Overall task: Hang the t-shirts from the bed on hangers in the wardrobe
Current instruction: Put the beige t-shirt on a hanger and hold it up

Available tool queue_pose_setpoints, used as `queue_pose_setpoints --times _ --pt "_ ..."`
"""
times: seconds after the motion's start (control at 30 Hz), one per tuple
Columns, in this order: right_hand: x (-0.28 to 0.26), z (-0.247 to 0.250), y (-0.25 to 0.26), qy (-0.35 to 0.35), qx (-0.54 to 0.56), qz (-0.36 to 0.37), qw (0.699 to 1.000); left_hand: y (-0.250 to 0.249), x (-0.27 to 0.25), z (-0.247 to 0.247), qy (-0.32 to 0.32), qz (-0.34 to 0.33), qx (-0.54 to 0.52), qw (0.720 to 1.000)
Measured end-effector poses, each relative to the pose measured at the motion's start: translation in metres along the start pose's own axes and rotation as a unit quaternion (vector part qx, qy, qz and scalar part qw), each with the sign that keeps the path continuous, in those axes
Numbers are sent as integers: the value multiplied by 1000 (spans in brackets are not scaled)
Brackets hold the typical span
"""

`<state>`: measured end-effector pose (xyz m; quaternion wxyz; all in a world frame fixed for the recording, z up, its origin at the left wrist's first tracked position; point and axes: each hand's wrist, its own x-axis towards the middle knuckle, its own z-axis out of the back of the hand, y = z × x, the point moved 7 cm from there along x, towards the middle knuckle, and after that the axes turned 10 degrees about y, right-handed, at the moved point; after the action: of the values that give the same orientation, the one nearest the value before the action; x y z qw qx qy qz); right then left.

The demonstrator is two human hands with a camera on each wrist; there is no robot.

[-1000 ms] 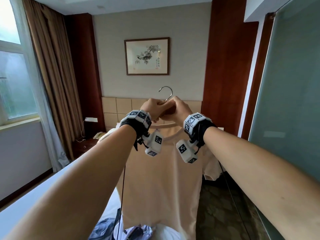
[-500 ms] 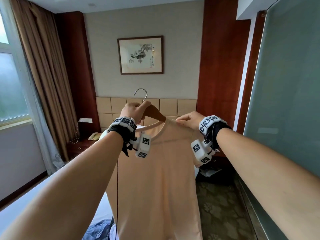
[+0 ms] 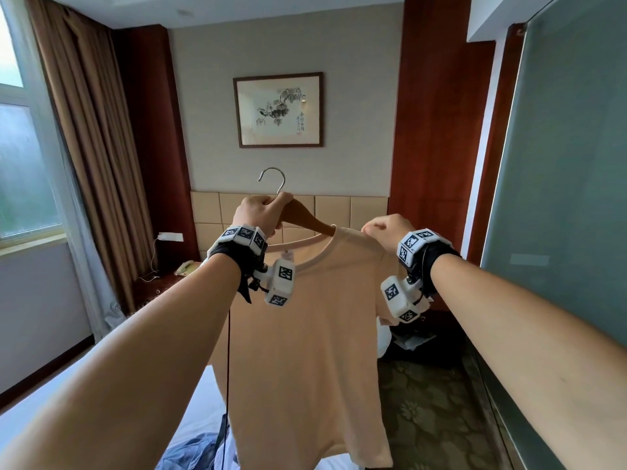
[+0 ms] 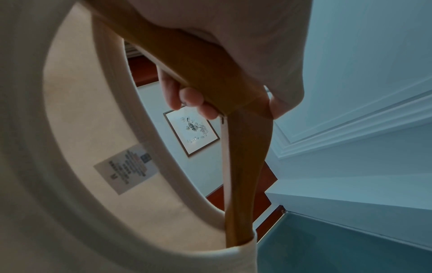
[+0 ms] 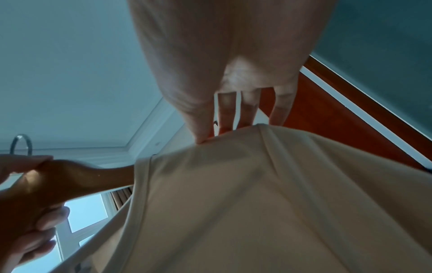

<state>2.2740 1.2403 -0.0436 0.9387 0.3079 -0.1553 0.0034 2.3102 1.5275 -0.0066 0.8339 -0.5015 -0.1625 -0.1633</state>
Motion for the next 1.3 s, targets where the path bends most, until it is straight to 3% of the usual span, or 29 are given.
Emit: queue_pose_setpoints --times 0.07,0.2,0.37,0.43,0.57,0.63,0.8,0.9,1.07,1.23,1.3 --pt "0 -8 -1 28 -17 -2 999 -3 -1 -1 0 -10 13 1000" --pt "1 -9 -9 20 -4 -25 999 -9 -1 -2 -3 -31 40 999" --pt "1 -2 -11 -61 10 -65 996 -12 5 -1 -4 -29 45 999" --pt "3 0 0 -74 35 -46 996 -12 9 -3 14 -24 35 999" --pt "7 -27 51 97 42 51 993 -10 16 -16 68 -21 -32 997" --pt "7 -36 70 119 -25 67 990 -13 16 -25 104 -24 -53 993" --pt "10 -39 76 96 -189 27 977 -27 11 -38 157 -59 -56 984" --pt "14 -33 67 51 -92 18 994 -26 12 -36 156 -63 -57 984" --pt "12 -33 75 41 64 92 993 -16 16 -32 134 -56 -48 988" --pt "-13 -23 103 -92 -99 189 973 -3 21 -36 130 -40 -45 990" --pt "-17 -38 108 -31 -137 175 975 -1 22 -38 138 -32 -49 989"
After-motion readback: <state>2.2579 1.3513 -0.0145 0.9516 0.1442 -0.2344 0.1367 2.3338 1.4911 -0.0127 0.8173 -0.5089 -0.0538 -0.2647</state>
